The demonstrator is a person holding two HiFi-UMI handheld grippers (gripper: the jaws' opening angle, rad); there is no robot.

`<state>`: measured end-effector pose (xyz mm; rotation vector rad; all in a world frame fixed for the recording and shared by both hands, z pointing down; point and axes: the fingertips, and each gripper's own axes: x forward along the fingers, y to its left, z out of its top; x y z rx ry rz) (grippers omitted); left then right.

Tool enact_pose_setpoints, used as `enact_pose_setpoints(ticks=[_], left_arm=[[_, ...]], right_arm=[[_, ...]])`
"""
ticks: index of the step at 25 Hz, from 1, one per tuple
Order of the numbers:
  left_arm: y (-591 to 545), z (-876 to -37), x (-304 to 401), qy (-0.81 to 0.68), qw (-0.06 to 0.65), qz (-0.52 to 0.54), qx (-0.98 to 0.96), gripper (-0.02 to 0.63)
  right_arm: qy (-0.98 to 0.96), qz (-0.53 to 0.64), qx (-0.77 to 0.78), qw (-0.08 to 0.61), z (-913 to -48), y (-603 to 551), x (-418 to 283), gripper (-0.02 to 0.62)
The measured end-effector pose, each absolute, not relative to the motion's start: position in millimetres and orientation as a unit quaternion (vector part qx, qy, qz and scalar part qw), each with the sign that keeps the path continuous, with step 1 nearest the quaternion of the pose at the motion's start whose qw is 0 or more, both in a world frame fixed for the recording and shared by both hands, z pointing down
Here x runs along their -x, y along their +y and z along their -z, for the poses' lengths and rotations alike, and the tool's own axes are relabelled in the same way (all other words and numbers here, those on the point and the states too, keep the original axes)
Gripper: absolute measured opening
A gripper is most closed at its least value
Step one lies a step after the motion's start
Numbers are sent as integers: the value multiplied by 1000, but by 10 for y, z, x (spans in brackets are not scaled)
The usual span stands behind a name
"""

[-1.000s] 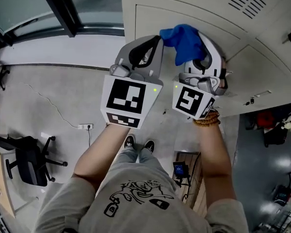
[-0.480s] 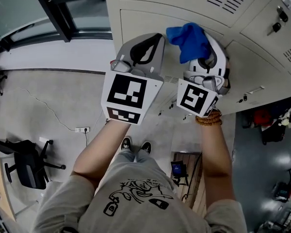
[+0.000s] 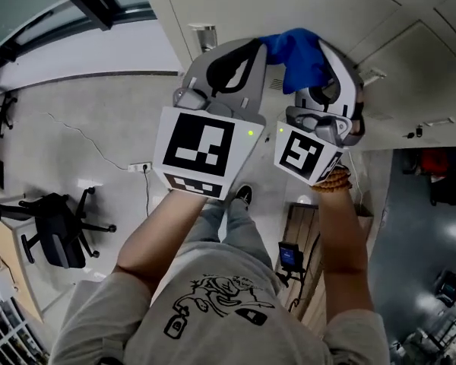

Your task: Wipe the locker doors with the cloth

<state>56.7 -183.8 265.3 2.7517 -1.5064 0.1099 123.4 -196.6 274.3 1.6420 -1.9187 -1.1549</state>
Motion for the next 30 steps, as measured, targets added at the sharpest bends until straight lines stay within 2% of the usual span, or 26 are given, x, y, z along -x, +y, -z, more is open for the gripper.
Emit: enact_pose_setpoints(ticks=[10, 16, 23, 30], left_arm=[[-1850, -3588, -645, -478, 42, -65, -875, 2], [-1896, -4015, -596, -481, 63, -83, -871, 1], [-1881, -3905, -703, -470, 50, -80, -877, 2], [-1887, -3352, -825, -463, 22, -60, -884, 2]], right_arm=[[-686, 412, -547, 246, -4135, -2041, -1081, 29], [-691, 400, -532, 281, -4649, -2038, -1123, 29], [-682, 374, -544, 317, -4588, -2010, -1442, 29], [-675, 371, -562, 302, -3921, -1990, -1562, 29]])
